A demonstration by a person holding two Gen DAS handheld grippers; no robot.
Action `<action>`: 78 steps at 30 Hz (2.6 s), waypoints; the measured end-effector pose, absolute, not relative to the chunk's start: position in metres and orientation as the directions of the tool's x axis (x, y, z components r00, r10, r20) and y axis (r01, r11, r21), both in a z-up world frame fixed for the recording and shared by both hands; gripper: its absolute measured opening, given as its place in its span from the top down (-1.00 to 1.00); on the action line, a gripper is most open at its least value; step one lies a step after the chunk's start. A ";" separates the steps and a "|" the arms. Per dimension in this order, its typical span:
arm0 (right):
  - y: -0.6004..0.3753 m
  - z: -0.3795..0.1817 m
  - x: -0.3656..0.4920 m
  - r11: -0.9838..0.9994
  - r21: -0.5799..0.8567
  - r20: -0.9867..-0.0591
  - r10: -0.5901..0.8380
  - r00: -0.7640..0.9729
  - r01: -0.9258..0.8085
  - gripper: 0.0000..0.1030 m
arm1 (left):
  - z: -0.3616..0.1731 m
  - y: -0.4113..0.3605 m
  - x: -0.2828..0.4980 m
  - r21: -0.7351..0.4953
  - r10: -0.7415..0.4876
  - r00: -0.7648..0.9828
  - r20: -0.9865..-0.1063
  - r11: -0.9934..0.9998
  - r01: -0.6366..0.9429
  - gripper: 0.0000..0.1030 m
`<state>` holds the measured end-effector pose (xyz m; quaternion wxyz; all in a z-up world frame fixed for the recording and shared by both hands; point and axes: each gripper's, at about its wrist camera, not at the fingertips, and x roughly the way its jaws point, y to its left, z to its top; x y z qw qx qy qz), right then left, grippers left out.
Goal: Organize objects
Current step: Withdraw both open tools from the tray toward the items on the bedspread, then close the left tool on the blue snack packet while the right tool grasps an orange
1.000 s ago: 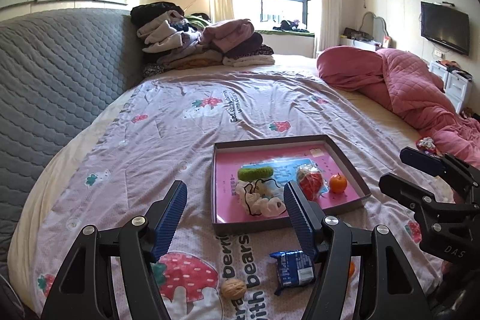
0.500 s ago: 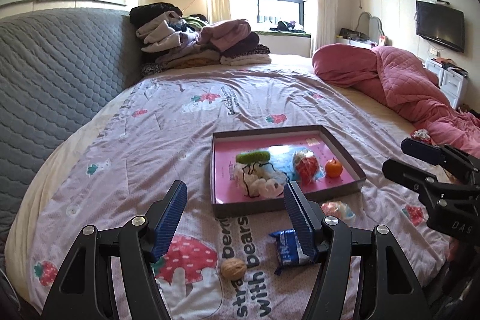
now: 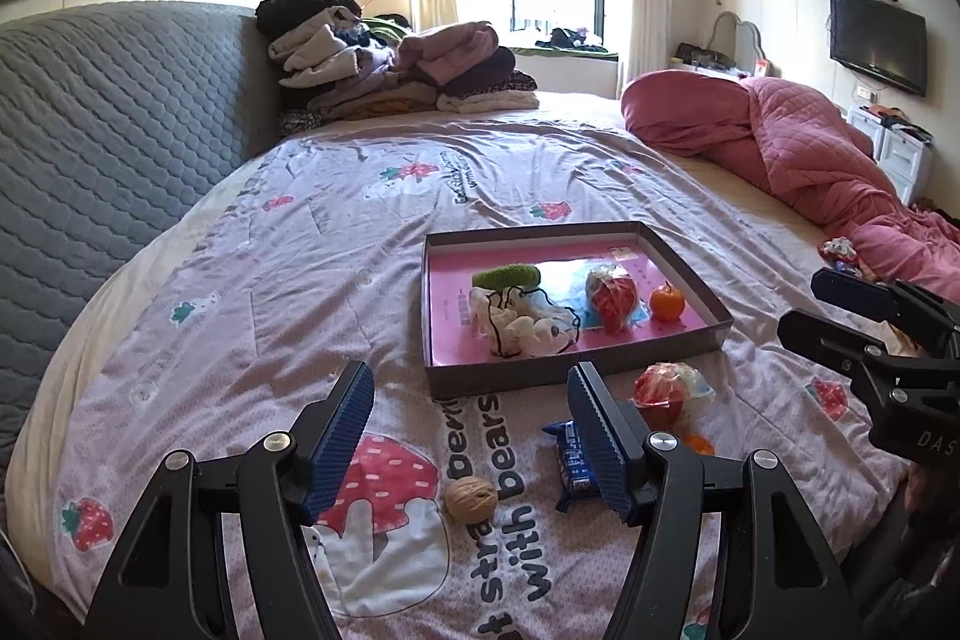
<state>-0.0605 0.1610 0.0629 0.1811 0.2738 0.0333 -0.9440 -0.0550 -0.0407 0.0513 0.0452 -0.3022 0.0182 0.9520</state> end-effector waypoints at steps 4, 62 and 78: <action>0.161 0.060 -0.057 -0.932 0.033 -0.538 -0.320 -0.780 0.360 -0.20 | 0.048 -0.041 -0.053 0.013 0.074 -0.808 -0.584 -0.995 -0.101 -0.33; 0.150 -0.027 -0.054 -0.933 -0.011 -0.710 -0.247 -0.660 0.361 -0.20 | -0.033 0.020 -0.080 0.022 0.126 -0.663 -0.738 -0.977 -0.210 -0.33; 0.150 -0.046 -0.063 -0.932 -0.015 -0.732 -0.236 -0.639 0.362 -0.20 | -0.052 0.039 -0.112 0.020 0.134 -0.627 -0.767 -0.972 -0.233 -0.33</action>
